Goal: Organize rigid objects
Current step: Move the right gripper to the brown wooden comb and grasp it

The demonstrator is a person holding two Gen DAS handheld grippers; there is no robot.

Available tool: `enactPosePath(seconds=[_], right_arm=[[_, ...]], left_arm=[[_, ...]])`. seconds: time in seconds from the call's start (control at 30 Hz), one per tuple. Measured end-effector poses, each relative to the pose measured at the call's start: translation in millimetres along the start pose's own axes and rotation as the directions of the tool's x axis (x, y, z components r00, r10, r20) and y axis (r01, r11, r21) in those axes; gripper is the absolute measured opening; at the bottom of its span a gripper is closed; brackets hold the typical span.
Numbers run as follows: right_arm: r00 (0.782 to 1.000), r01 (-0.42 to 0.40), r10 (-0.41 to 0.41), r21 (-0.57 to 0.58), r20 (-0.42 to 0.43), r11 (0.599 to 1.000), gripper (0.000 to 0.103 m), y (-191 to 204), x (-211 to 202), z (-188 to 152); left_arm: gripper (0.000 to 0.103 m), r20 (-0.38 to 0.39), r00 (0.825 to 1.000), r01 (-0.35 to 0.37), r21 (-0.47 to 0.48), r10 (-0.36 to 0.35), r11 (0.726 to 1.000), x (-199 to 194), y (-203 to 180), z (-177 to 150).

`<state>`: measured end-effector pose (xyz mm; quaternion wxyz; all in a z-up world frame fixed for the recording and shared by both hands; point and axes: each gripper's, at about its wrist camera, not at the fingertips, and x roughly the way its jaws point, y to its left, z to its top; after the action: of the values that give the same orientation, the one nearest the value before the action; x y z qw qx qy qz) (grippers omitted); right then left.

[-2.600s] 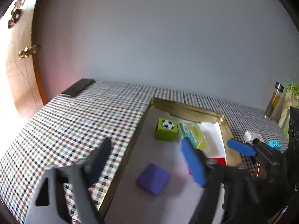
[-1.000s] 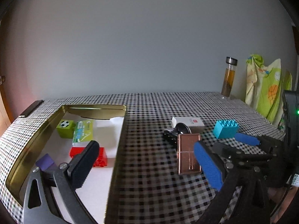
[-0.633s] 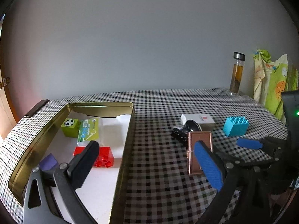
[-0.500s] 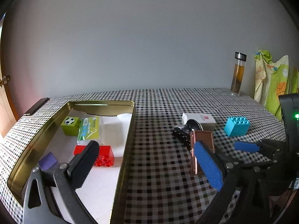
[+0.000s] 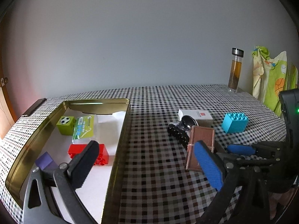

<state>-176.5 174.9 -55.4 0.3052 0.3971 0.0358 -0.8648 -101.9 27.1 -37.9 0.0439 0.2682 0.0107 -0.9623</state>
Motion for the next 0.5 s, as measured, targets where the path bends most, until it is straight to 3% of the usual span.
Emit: enactPosePath(seconds=[0.23,0.33,0.5], right_arm=[[0.999,0.003,-0.005,-0.032,-0.051,0.999,0.044,4.9,10.5,0.7],[0.998,0.011,-0.013,-0.036,-0.055,0.999,0.017,4.4,11.1,0.5],[0.997,0.073,-0.073,-0.016,0.011,0.997,0.017,-8.0,3.6,5.0]], left_arm=[[0.102,0.0,1.0,0.007,0.021,-0.007,1.0,0.4,-5.2,-0.3],[0.102,-0.002,0.999,0.032,0.03,-0.032,0.999,0.0,-10.6,-0.6],[0.102,-0.006,0.998,0.068,0.063,-0.068,0.996,1.1,-24.2,0.7]])
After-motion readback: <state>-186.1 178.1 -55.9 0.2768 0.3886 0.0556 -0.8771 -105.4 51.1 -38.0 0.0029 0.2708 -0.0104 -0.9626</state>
